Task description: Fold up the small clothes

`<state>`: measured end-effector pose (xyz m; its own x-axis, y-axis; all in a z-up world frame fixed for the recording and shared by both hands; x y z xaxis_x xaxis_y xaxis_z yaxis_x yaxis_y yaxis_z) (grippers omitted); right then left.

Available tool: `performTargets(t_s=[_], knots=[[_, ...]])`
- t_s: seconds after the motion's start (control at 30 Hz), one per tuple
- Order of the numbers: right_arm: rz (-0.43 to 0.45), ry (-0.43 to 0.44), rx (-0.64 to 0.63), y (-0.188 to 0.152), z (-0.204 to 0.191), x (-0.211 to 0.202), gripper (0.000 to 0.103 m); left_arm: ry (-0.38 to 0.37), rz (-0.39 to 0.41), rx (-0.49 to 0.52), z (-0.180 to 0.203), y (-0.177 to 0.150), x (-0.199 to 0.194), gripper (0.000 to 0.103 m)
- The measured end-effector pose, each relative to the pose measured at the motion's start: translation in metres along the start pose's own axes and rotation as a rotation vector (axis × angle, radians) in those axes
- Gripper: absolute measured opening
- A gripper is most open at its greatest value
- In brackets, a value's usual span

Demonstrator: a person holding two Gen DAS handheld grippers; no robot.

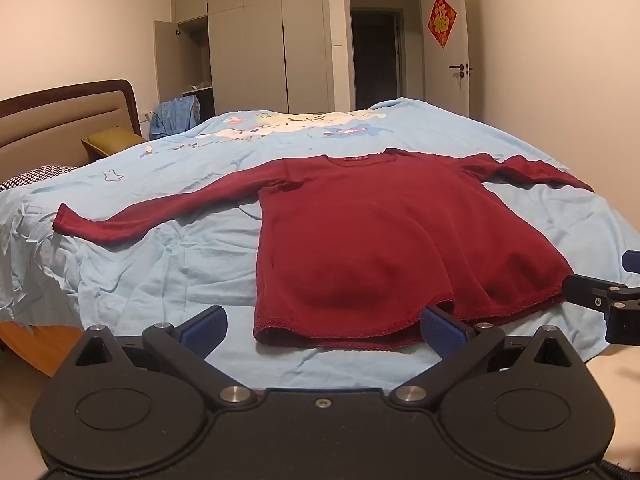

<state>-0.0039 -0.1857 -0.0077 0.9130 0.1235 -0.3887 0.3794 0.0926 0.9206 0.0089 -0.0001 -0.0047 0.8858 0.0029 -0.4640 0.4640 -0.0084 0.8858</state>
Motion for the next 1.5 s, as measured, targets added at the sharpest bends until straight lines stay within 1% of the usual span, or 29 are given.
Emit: performTargets(t_s=[1.5], knots=[[-0.005, 0.002, 0.003, -0.0006, 0.0006, 0.0015, 0.103, 0.002, -0.015, -0.001, -0.0004, -0.0022, 0.0023, 0.102]])
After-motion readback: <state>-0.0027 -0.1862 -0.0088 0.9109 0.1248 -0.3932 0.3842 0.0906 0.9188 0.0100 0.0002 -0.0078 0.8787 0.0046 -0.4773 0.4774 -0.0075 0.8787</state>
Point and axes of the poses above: each gripper's, at about its wrist camera, not at the fingertips, and x roughly the way its jaws point, z to its right, y to its top, the point moved 1 cm from there along x, roughly the way its jaws point, and after that the axes turned 4 degrees about -x, right-handed, at the moved point
